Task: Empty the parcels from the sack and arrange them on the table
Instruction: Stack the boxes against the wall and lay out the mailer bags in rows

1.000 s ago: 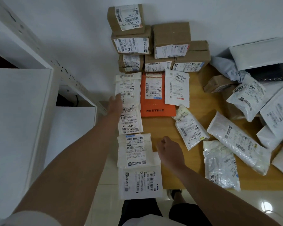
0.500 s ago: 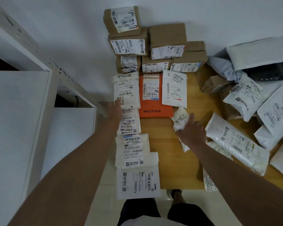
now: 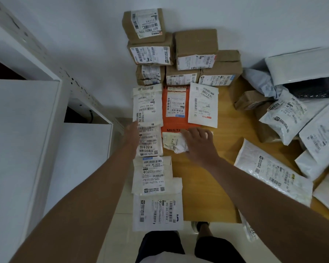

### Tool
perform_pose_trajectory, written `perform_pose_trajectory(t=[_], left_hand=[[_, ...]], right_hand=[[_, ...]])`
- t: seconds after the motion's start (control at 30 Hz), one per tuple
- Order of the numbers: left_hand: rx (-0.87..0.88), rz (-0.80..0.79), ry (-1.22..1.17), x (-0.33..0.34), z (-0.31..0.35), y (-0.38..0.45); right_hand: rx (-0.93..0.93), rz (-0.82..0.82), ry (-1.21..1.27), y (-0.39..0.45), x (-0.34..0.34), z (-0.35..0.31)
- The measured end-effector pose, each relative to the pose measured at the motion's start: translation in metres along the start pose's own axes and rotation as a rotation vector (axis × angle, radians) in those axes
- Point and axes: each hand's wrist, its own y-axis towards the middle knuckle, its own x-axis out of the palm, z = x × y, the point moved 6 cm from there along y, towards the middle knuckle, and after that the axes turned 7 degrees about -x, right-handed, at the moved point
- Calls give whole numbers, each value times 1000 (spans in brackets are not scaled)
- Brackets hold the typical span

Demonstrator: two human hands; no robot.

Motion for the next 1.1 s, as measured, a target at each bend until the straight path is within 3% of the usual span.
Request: perform_pose_trajectory(t=[0.17,0.37,0.47,0.57,0.63,0.73,0.83,0.97,1.1], left_hand=[[-26,-17,-8,-2,-1,0],[-23,31,-12,-5,5,-13],[-34,91,17,-13,3,-9],[33,319,183,-31,-11,26],[99,405,278,-29,-4,11],[108,469,330,-26,5,-25],[70,477,377,-28,2,-23],[58,358,327,-9,-2,-36],[104,295,265,8,0,-46]], right_hand=[[-62,-223,-65,21,16,1],[-34,-312,18,21,24,-3],[5,-285,70,15,17,0],[116,-135,83,-8,1,16],[258,-29,52,-37,-10,37],[512,-21,34,-92,-20,74],[603,-124,9,-145,-19,100],[555,-360,-21,-194,2,119],[520,-386,-14,-189,10,118]])
